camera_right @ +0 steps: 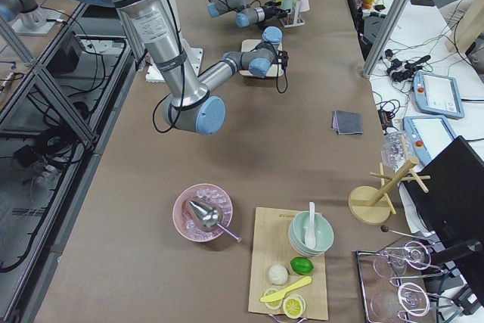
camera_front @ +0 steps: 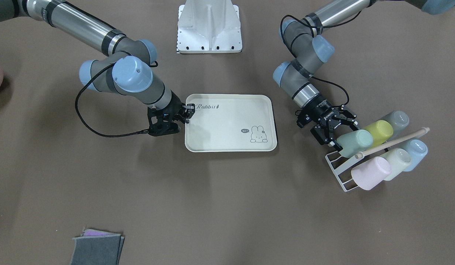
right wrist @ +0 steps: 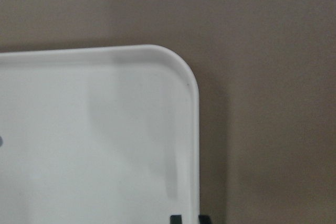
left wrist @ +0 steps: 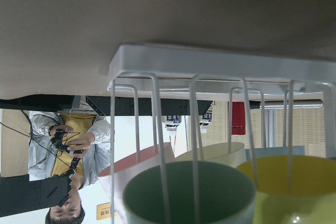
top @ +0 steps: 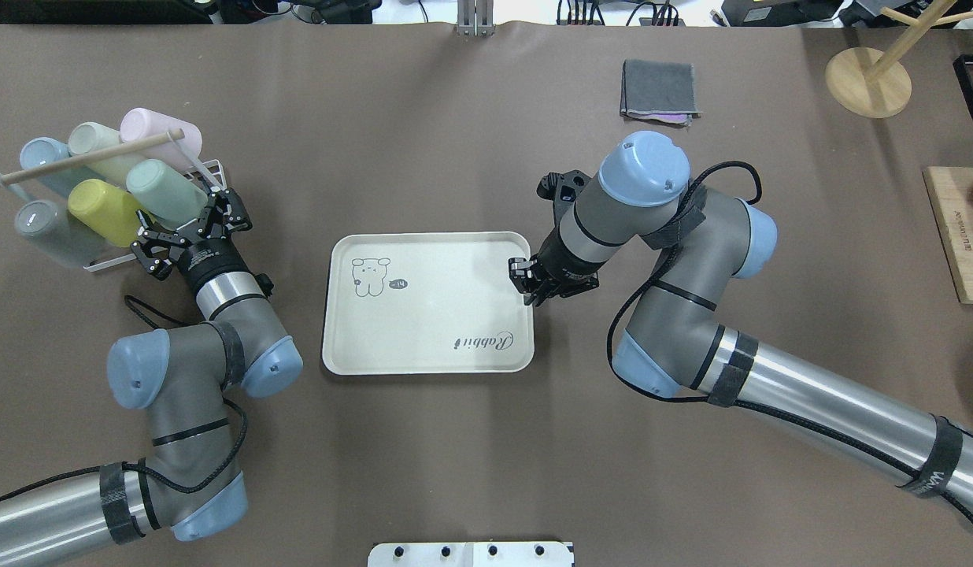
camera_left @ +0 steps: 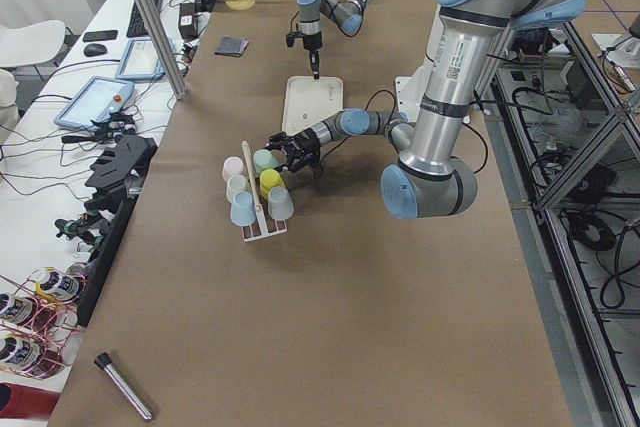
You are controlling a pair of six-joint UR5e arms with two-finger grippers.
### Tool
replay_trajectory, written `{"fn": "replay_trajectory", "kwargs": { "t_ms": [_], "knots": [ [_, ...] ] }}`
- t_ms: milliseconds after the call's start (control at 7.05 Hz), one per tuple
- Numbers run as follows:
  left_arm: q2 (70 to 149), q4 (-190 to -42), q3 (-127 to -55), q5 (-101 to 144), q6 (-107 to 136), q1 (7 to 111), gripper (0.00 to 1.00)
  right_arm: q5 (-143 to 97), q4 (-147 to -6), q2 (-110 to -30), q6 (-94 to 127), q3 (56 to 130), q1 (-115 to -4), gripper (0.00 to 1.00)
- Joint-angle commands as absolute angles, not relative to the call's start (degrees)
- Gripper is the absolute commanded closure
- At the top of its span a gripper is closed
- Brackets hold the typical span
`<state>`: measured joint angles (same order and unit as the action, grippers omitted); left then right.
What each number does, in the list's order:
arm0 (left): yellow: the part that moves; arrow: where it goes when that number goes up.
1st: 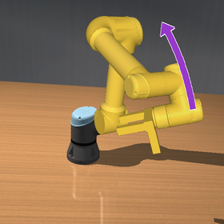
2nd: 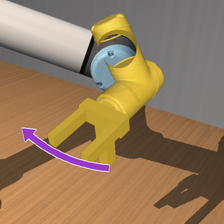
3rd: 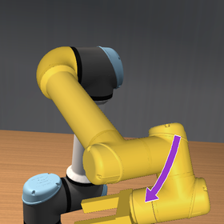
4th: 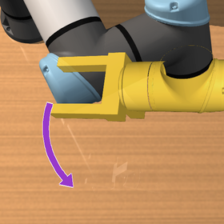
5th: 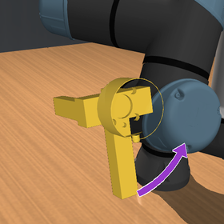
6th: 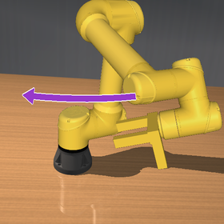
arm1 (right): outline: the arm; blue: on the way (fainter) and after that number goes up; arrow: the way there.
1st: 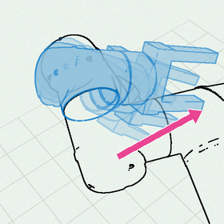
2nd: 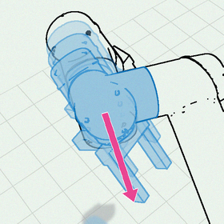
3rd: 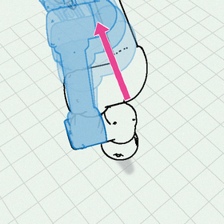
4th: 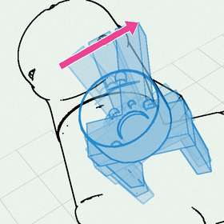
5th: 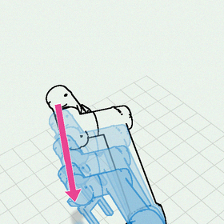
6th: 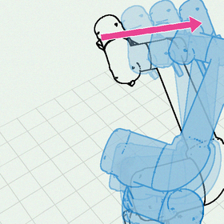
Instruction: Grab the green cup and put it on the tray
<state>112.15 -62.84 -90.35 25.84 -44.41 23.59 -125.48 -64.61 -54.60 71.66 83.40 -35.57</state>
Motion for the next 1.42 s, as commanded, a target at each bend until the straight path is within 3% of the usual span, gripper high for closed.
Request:
{"fn": "replay_trajectory", "kwargs": {
  "t_ms": [0, 426, 709, 1277],
  "knots": [
    [111.88, -62.84, -90.09, 24.17, -44.74, 24.34, 0.01, -126.2, -64.69, -54.75, 75.49, 84.11, -38.22, 0.0],
    [111.8, -62.75, -90.09, 24.17, -44.56, 24.61, 0.01, -131.29, -64.95, -58.08, 69.48, 85.51, -45.23, 0.0],
    [111.71, -62.84, -89.91, 24.26, -44.3, 24.43, 0.01, -132.01, -65.39, -70.67, 59.46, 94.7, -47.98, 0.0],
    [113.11, -63.63, -87.72, 24.34, -44.03, 24.43, 0.01, -141.49, -65.39, -83.2, 38.02, 95.45, -60.44, 0.0]
  ]
}}
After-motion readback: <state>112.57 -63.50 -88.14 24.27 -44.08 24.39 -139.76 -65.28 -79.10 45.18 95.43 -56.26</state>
